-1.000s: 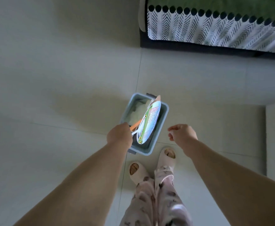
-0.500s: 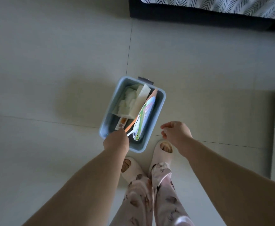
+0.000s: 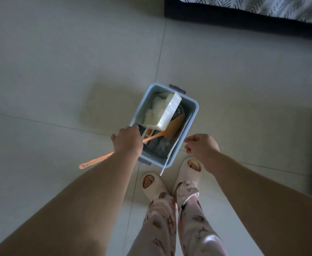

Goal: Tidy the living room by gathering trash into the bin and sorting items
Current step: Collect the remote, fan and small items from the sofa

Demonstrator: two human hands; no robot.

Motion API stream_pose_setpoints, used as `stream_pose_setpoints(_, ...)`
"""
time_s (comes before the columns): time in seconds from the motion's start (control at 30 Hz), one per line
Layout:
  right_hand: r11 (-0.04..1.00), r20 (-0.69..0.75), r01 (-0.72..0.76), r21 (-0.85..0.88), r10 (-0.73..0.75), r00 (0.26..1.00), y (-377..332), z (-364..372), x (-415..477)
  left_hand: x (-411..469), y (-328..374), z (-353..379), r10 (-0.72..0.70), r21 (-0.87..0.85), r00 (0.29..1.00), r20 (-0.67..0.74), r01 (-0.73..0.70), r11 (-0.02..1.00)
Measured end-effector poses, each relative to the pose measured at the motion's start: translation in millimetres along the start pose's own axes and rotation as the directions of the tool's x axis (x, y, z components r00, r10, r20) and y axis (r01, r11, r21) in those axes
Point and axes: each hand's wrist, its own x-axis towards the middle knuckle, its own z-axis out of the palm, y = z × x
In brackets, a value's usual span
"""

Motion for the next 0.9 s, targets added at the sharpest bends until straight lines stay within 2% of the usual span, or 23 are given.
stream_pose_setpoints(0.17, 0.996, -0.018, 0.087, 0.004, -0.087, 0.996, -38, -21, -51, -33, -3, -70, 0.104, -0.145, 0.995, -0.008, -0.104, 0.984)
stream_pose_setpoints(0.37, 0.985, -0.106, 0.166, 0.047, -0.160, 0.981, -65, -60, -118, -79, 18, -141, 0.247, -0.190, 0.968, -0.047, -0.252, 0.949)
stream_pose_setpoints(0.5, 0.970, -0.204, 0.208, 0.128, -0.179, 0.962, -62, -88, -169, -125, 44, -186, 0.381, -0.191, 0.922, -0.061, -0.386, 0.903)
stream_pose_setpoints(0.6, 0.955, -0.273, 0.236, 0.180, -0.182, 0.945, -54, -113, -210, -166, 67, -219, 0.502, -0.122, 0.860, -0.087, -0.510, 0.852)
stream_pose_setpoints(0.77, 0.932, -0.448, 0.292, 0.216, -0.171, 0.877, -38, -172, -278, -253, 120, -284, 0.722, 0.055, 0.684, -0.105, -0.721, 0.691)
stream_pose_setpoints(0.9, 0.903, -0.549, 0.367, 0.223, -0.194, 0.813, -36, -233, -331, -313, 178, -332, 0.812, 0.027, 0.557, -0.174, -0.822, 0.569)
